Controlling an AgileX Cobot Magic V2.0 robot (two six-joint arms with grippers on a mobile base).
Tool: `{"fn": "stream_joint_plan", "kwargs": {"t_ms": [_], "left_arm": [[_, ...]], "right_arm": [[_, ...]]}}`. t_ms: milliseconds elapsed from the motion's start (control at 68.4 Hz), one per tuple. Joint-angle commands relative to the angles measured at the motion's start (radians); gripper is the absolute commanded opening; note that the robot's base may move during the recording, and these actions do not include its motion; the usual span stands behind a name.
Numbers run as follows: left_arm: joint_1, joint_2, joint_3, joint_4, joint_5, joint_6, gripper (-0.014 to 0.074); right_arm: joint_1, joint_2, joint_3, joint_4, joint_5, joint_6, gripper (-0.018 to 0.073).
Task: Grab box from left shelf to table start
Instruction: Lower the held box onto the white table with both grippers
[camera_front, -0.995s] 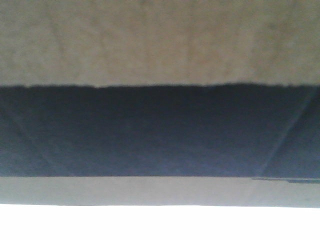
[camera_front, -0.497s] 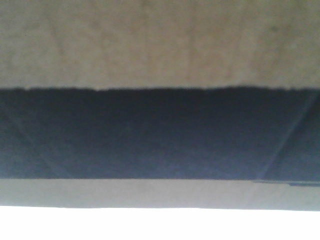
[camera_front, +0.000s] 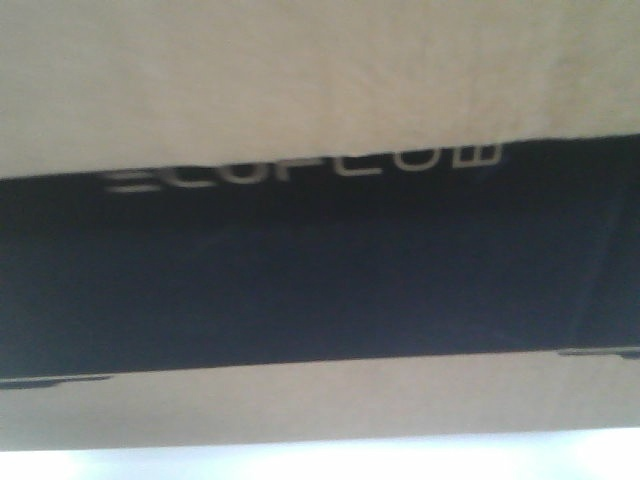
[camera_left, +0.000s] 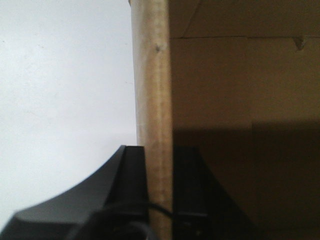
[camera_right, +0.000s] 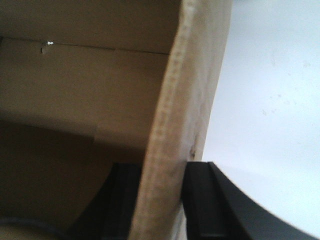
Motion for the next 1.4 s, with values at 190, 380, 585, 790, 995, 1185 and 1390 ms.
{"fn": "stream_joint_plan", "kwargs": {"t_ms": [190,380,585,790,995,1185,1390], "left_arm": [[0.008,0.159,-0.038,-0.038,-0.239,0.003,-0.0092],[0.082,0.286,-0.038,-0.052,-0.337,0.003,-0.0092],[0.125,0.400,-0.038,-0.057,-0.353,0.005,-0.0092],[0.125,0.454,-0.038,-0.053,-0.351,0.015,-0.0083],[0.125,0.457,-0.038,-0.055,-0.348,0.023,0.0244],[0.125,0.455,-0.038,-0.055,-0.330,0.025,0.0529],[0.125,0.439,-0.104,-0.053,-0.243,0.040,0.0550]], "right_arm": [[-0.001,0.243,-0.038,0.102,-0.170,-0.046,0.0063],[0.000,0.377,-0.038,0.102,-0.195,-0.074,0.0063],[0.000,0.455,-0.038,0.101,-0.209,-0.098,0.0063],[0.000,0.485,-0.038,0.098,-0.211,-0.099,0.0111],[0.000,0.485,-0.038,0.077,-0.211,-0.099,0.0442],[-0.001,0.483,-0.040,0.056,-0.213,-0.099,0.0564],[-0.001,0.457,-0.043,0.024,-0.231,-0.098,0.0564]]}}
